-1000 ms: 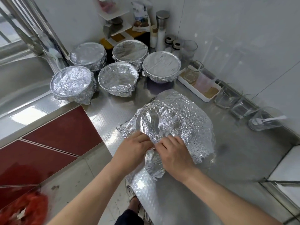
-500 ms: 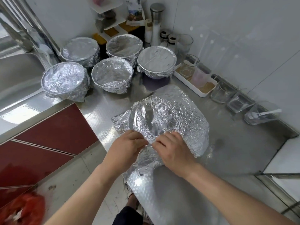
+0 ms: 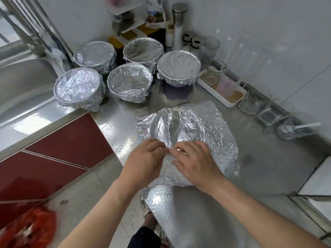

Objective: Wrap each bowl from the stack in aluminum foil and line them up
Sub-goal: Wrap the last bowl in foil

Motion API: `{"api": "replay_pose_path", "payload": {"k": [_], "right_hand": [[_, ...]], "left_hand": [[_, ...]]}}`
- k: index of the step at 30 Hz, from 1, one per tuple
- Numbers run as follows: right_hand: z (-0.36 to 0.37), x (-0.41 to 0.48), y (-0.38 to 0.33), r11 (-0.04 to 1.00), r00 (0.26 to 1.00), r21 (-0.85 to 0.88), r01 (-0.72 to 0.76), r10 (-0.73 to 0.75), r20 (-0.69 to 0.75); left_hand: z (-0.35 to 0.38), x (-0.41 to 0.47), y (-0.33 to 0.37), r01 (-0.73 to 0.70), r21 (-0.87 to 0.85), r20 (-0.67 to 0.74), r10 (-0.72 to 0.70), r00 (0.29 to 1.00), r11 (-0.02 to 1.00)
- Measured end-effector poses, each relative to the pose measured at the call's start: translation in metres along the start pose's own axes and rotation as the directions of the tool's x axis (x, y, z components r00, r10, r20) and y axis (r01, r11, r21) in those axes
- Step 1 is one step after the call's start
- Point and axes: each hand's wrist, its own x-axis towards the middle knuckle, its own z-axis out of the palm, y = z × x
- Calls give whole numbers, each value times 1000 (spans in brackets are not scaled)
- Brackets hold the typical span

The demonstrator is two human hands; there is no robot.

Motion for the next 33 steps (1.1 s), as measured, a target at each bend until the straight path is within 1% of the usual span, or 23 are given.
{"api": "replay_pose_path", "payload": {"k": [2, 5, 12, 14, 17, 20, 24, 27, 30, 33], "right_hand": [[-4, -5, 10, 999, 999, 25, 30, -30, -12], [-5, -11, 19, 997, 999, 56, 45, -45, 7], [0, -12, 32, 993, 997, 86, 79, -80, 8], [0, -12, 35, 995, 997, 73, 75, -73, -25], [1, -11, 32, 996, 993, 43, 81, -77, -88], [6, -10, 29, 998, 989, 4, 66, -64, -134], [9, -9, 29, 997, 985, -31, 70, -74, -154], [10, -7, 28, 996, 984, -50, 67, -74, -162], [12, -4, 23, 997, 987, -66, 33, -43, -157], [14, 1, 11, 997, 991, -73, -32, 22, -132]], "left_hand": [[2, 0, 5, -32, -16, 19, 32, 999, 999], [8, 0, 7, -27, -32, 47, 28, 998, 999], [10, 3, -1, -9, -16, 6, 9, 1000, 1000], [10, 3, -3, 30, -16, -11, -31, 999, 999], [9, 3, 1, 37, -54, -8, -37, 999, 998], [11, 4, 7, 16, -90, 9, -16, 1000, 996], [19, 7, 5, -9, -56, -28, 7, 1000, 998], [25, 8, 3, -52, -24, -51, 50, 997, 998], [25, 9, 2, -74, -6, -70, 74, 995, 997], [18, 11, -1, -70, -6, -84, 69, 994, 998]]}}
